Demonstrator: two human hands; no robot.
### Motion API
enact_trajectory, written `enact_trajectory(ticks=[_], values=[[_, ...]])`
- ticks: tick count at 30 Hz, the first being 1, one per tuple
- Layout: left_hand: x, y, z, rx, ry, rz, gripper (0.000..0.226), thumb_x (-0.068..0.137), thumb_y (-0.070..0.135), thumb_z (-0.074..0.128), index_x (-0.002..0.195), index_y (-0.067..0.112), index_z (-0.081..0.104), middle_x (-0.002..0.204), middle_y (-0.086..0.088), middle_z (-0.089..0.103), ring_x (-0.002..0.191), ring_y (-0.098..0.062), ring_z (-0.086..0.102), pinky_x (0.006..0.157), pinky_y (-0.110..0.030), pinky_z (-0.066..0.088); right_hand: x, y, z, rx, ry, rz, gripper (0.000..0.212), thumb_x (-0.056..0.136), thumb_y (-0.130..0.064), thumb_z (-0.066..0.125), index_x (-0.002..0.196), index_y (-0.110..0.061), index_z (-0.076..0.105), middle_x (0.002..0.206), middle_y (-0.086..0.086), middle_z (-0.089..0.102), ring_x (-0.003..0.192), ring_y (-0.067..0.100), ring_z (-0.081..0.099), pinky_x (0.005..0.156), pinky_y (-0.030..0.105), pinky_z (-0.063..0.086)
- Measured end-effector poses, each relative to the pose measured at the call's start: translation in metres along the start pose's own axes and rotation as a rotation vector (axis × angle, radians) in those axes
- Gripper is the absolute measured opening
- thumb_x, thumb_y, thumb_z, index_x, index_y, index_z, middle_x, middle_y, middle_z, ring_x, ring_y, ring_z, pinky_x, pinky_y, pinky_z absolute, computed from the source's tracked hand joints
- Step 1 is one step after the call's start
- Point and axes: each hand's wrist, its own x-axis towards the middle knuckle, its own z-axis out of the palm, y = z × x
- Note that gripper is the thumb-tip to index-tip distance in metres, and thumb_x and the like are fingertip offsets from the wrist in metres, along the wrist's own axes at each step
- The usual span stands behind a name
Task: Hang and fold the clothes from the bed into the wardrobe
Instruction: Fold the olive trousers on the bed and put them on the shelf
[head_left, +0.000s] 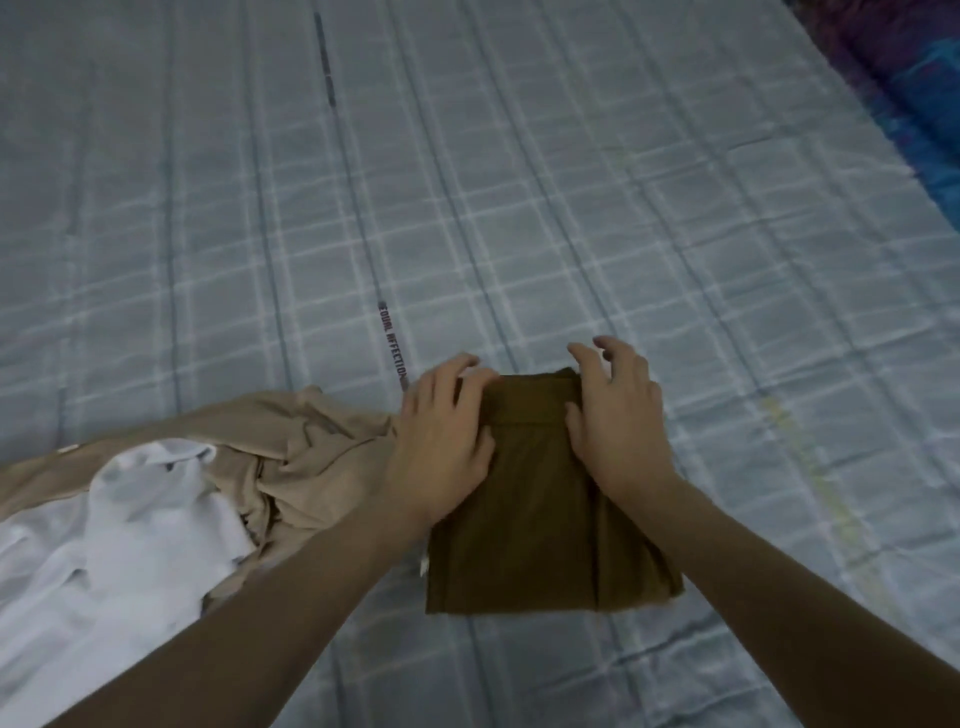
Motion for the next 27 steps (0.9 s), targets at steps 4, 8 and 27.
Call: enact_trajectory(ticks=[4, 8, 27], values=[[-0.058, 0.024, 0.019, -0.031, -0.046, 0.242, 0.042, 0.085, 0.034, 0.053, 0.124, 0.020, 0.048, 0.136, -0.002, 0.043, 0.126, -0.022, 0.042, 0.109, -0.040, 0.032, -0.043, -0.007, 0.015, 0.066, 0.001, -0.239, 0.047, 0.089, -0.021, 0.053, 0.134, -0.013, 0.047, 0.142, 0.013, 0.044, 0.127, 0.028, 0.043, 0.103, 0.045, 0.038], [-0.091, -0.003, 0.049, 0.006, -0.370, 0.233, 0.064, 0.094, 0.062, 0.038, 0.149, 0.030, 0.032, 0.161, 0.005, 0.020, 0.148, -0.014, 0.011, 0.118, -0.036, 0.007, -0.075, 0.024, 0.038, -0.028, -0.303, -0.291, 0.056, 0.096, -0.041, 0.040, 0.148, -0.021, 0.032, 0.158, 0.004, 0.021, 0.141, 0.021, 0.029, 0.115, 0.039, 0.021], [-0.101, 0.003, 0.053, 0.160, -0.228, 0.332, 0.062, 0.071, 0.044, 0.059, 0.124, 0.011, 0.056, 0.120, -0.006, 0.056, 0.101, -0.022, 0.056, 0.080, -0.032, 0.052, -0.135, 0.028, 0.024, -0.193, -0.350, -0.401, 0.076, 0.053, -0.019, 0.080, 0.125, -0.013, 0.056, 0.117, 0.007, 0.059, 0.095, 0.026, 0.060, 0.076, 0.037, 0.053]])
